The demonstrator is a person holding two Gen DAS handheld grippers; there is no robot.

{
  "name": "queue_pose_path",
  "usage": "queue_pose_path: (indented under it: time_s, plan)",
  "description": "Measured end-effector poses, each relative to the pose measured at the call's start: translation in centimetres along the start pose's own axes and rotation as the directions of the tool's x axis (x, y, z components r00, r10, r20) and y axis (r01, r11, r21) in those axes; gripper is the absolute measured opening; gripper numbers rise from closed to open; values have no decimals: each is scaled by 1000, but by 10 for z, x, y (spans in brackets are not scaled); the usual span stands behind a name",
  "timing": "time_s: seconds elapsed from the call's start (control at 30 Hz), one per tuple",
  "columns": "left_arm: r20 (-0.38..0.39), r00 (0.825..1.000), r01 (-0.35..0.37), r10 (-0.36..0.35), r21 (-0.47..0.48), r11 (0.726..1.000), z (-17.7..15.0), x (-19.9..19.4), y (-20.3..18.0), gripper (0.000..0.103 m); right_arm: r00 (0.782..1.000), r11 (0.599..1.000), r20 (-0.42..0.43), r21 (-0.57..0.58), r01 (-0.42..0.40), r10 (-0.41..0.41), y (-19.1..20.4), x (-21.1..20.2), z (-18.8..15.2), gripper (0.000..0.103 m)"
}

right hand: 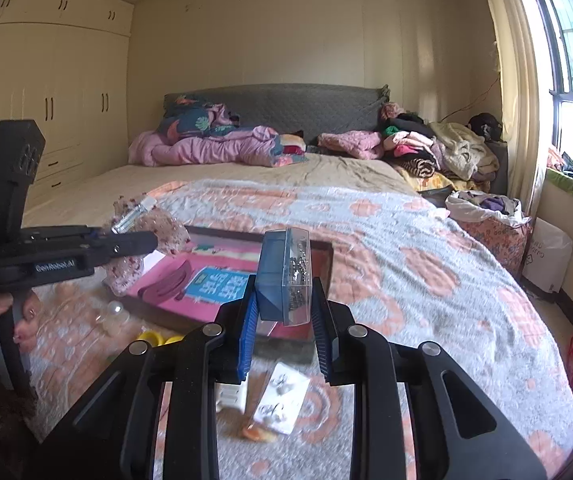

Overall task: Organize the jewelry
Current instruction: 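Carry the bow clip into the tray and open the left tool while the right tool carries the blue box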

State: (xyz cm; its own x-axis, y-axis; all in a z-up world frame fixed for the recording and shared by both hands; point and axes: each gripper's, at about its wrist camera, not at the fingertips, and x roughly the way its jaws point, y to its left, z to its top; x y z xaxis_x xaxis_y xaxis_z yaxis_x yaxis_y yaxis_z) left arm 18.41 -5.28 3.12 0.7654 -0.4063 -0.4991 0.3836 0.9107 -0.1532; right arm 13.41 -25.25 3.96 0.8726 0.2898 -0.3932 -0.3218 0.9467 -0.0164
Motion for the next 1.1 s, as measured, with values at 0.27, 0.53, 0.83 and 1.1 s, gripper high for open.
queue_pose_path:
  time_s: [0.27,0.53,0.83,1.1]
  plan:
    - [-25,1000,-7,7,5,1000,10,26,4,14,999,1000,27,9,29,-29,-12,21,19,24]
    - [-81,997,-6,6,-6,1000,3,55,12,14,999,999,-5,29,36,-36,-20,60,23,24]
    - [-146,989,-11,5,-38,999,-12,77,23,14,996,999,-85,28,30,-27,-19,106,11,24]
    - [-170,985,-31,21,-57,998,-18,84,31,21,988,999,-151,22,30,-26,-14,129,-5,24]
